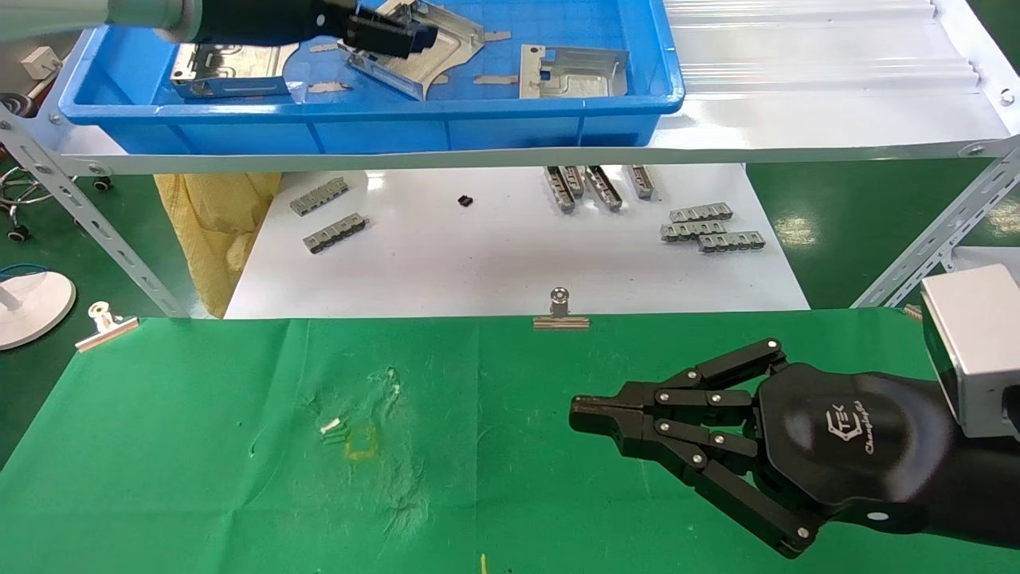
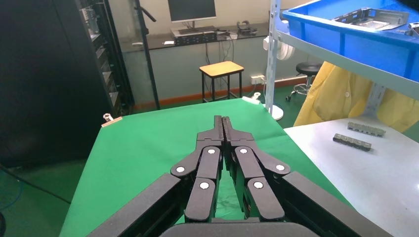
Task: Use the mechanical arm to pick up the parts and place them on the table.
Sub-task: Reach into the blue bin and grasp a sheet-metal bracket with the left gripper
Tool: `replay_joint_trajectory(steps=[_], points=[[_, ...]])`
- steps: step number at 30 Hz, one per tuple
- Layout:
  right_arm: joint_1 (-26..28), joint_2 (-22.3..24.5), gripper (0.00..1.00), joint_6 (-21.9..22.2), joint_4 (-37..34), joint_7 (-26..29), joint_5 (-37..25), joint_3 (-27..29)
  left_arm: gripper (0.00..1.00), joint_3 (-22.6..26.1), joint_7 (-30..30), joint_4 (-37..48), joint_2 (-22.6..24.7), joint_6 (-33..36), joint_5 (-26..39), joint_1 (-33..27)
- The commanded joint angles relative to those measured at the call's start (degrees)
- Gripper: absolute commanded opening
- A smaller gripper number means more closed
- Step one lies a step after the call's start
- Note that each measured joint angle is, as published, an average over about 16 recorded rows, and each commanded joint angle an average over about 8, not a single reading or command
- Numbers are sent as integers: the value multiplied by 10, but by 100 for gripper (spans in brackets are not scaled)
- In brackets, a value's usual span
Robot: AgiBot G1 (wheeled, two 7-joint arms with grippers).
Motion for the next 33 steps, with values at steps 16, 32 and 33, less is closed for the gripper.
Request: replay_joint_trajectory(steps=[16, 32, 33], points=[[0, 0, 100, 0, 0, 0, 0, 0, 0, 4, 44, 75, 19, -31, 7, -17], [0, 0, 100, 0, 0, 0, 0, 0, 0, 6, 59, 88, 23, -67, 10, -15], [0, 0, 100, 0, 0, 0, 0, 0, 0, 6, 60, 88, 23, -69, 10, -15]])
